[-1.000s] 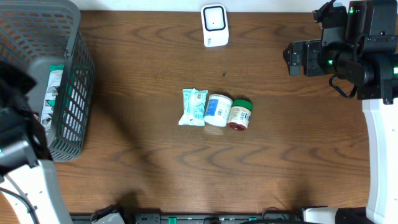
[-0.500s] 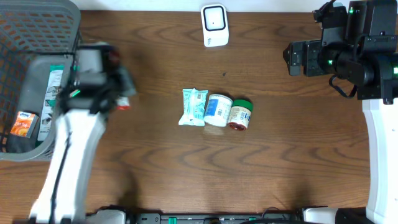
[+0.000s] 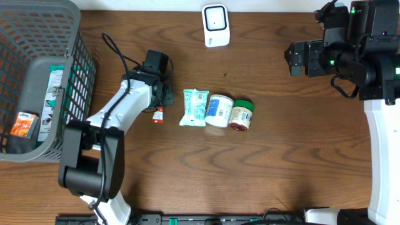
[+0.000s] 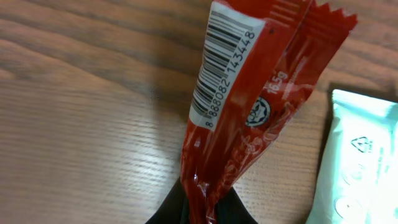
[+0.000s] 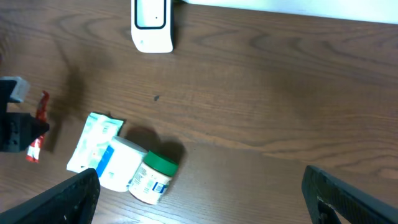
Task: Scan the item barcode
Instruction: 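Carry the red sachet and set it left of the wipes pack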
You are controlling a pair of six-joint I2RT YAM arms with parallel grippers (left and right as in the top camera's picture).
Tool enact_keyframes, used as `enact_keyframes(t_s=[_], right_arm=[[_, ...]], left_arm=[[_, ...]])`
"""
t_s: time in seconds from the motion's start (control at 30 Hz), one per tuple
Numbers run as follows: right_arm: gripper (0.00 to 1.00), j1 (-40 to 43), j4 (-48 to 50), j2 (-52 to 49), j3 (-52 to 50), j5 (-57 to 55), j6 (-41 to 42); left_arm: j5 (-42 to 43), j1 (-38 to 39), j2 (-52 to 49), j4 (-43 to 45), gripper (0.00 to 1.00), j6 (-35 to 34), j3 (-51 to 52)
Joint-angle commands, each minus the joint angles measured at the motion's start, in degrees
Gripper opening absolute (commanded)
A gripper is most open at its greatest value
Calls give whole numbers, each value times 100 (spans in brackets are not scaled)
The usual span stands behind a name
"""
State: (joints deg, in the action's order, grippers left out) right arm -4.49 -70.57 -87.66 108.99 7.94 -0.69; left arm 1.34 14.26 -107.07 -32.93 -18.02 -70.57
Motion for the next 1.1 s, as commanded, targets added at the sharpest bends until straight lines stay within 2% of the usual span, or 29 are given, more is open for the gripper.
enact_keyframes(t_s=[0.0,0.07,0.1,0.13,0.17,0.3,0.5,0.53,0.57,0.6,0.67,1.07], right_arm=[[99,-44,0,0,81,4,-68],[99,-44,0,0,81,7,-68],[99,-44,0,0,81,7,-68],[99,-44,0,0,81,7,-68],[99,-44,0,0,81,7,-68],[99,-44,0,0,81,7,-68],[99,-44,0,0,81,7,-68],[99,-44,0,0,81,7,-68],[99,-44,0,0,81,4,-68],[99,-44,0,0,81,7,-68],[99,-44,0,0,81,4,-68],[99,-44,0,0,81,4,-68]], left_arm=[[273,4,-140,33,7,-31,28],[273,7,-203,70,9,-31,28],[273,7,-229,72,42,-31,28],[273,7,-232,72,55,-28,28],[273,7,-229,72,60,-28,28],[271,0,-101,50,72,15,-105],[269,2,354,116,73,15,-275],[260,2,415,129,72,15,-275],[249,2,455,133,64,20,-275],[249,2,468,136,50,37,-275],[249,2,448,118,7,37,-273],[-505,2,404,245,8,33,251]])
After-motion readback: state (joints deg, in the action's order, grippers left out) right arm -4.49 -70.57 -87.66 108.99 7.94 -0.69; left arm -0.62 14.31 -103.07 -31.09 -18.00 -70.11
